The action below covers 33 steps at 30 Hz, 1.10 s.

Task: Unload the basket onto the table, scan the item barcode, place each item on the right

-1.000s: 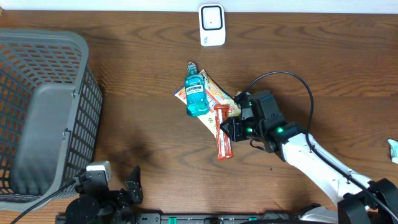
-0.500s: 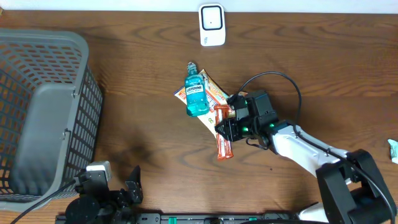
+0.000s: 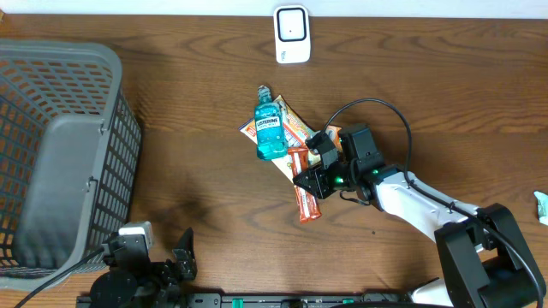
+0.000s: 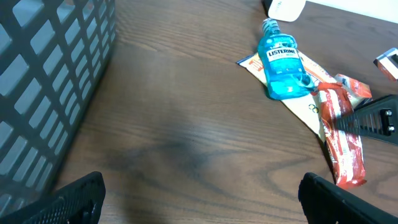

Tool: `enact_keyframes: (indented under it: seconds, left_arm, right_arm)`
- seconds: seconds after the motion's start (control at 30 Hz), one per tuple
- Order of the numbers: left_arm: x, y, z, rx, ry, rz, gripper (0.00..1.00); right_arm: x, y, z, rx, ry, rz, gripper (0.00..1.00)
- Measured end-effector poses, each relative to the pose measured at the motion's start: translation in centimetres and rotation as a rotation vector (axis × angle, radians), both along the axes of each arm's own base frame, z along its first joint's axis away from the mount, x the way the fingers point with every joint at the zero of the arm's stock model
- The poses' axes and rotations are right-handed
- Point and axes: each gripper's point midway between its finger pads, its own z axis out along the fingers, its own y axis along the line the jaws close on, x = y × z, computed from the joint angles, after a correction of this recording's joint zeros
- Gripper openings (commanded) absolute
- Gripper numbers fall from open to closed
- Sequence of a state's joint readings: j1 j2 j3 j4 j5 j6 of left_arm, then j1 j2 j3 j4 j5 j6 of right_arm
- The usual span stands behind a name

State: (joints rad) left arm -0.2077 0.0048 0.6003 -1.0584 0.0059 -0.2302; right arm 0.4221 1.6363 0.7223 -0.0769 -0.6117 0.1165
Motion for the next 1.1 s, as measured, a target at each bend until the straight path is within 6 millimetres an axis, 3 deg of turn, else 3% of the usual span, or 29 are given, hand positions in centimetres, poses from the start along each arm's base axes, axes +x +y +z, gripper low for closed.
enact_keyframes:
  seconds: [0.2,0.5,0.6,0.7,1.1]
  left_arm:
    - [0.0,0.0,0.0,0.0,0.0,0.0,0.99]
    - [0.0,0.0,0.0,0.0,0.0,0.0,0.99]
    - [0.0,0.0,0.0,0.0,0.0,0.0,0.99]
    - [0.0,0.0,0.0,0.0,0.0,0.0,0.99]
    - [0.0,0.0,0.0,0.0,0.0,0.0,0.99]
  right_arm:
    - [0.5,0.0,-1.1,0.022,-0.008,0.031,0.36]
    - [0.9,-0.1,-3.4,0.148,0.063,0.059,0.23]
    - [1.1,-0.5,-3.0,0.19,0.07,0.063,0.18]
    - [1.6,-1.3,-2.5,0.233,0.062,0.063,0.01]
    - [2.4,-3.7,0.4,0.429,0.104,0.038,0.01]
